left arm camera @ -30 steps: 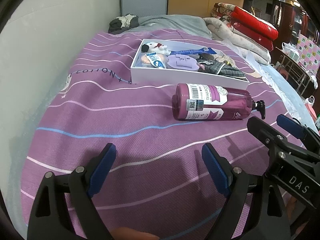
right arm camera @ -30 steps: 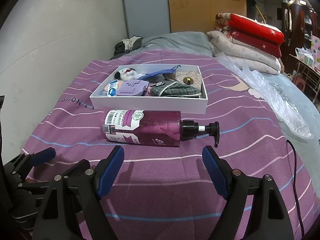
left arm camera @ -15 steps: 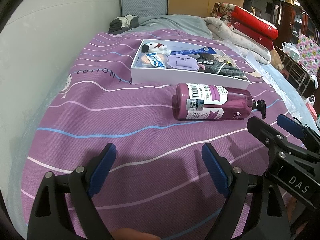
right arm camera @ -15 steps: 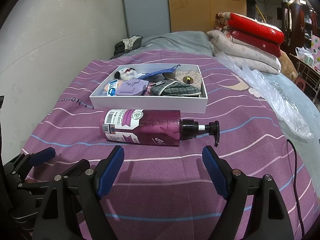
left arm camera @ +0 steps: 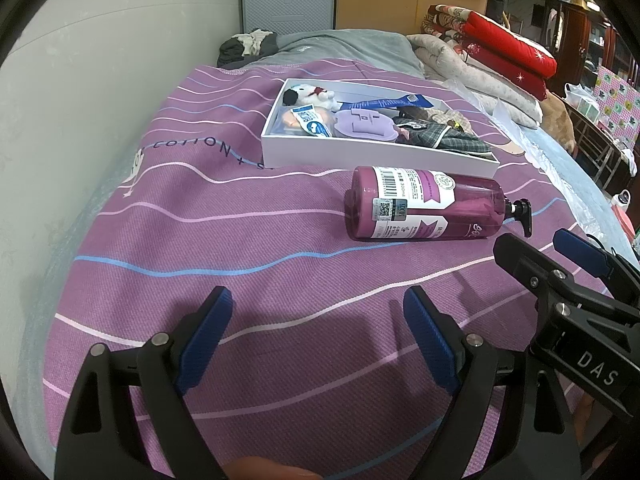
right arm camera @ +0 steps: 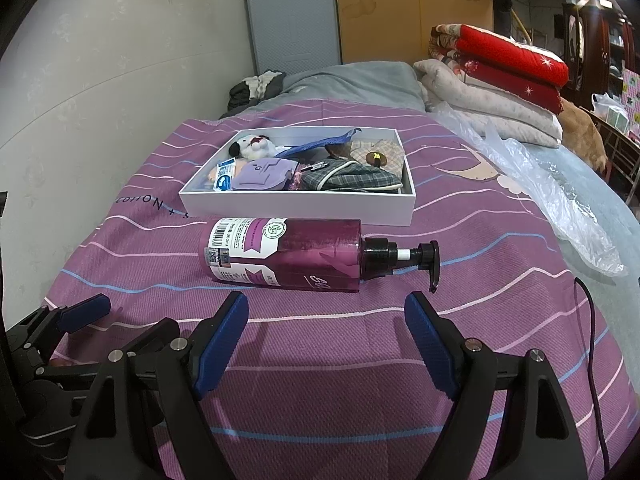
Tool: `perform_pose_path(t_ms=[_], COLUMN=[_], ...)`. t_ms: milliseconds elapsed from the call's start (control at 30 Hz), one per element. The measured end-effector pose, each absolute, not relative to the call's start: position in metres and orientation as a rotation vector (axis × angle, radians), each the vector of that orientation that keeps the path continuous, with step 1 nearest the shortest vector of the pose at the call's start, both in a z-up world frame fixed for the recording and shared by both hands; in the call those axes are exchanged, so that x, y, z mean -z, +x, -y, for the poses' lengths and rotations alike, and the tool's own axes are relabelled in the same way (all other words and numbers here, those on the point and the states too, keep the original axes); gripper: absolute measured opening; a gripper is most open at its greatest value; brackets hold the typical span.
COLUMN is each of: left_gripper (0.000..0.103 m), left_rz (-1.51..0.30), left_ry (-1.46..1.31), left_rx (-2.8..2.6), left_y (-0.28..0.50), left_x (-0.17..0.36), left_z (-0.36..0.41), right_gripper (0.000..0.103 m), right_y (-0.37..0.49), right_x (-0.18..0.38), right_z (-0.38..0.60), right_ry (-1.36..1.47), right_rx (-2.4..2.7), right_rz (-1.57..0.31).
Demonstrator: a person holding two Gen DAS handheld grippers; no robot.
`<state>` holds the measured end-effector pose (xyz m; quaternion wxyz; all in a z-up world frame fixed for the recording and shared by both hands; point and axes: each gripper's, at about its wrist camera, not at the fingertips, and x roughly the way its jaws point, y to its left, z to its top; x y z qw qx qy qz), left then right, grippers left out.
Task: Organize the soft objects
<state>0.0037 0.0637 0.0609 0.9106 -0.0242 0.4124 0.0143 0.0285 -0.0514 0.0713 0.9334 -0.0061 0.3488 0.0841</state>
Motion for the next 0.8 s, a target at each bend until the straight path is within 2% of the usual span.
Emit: perform_pose_path(t_ms=[800], left_gripper=[0.083], left_rz=[-0.845], left_ry=[-0.043], left_rx=[-0.021], left_y=[0.0032], left_x=[-0.0630], left_z=[-0.0629], right_gripper=[0.081], right_y=[0.0288], right_x=[-0.0718], right_z=[0.0512], right_ry=[-0.012], right_rx=[-0.172], right_rz=[-0.714])
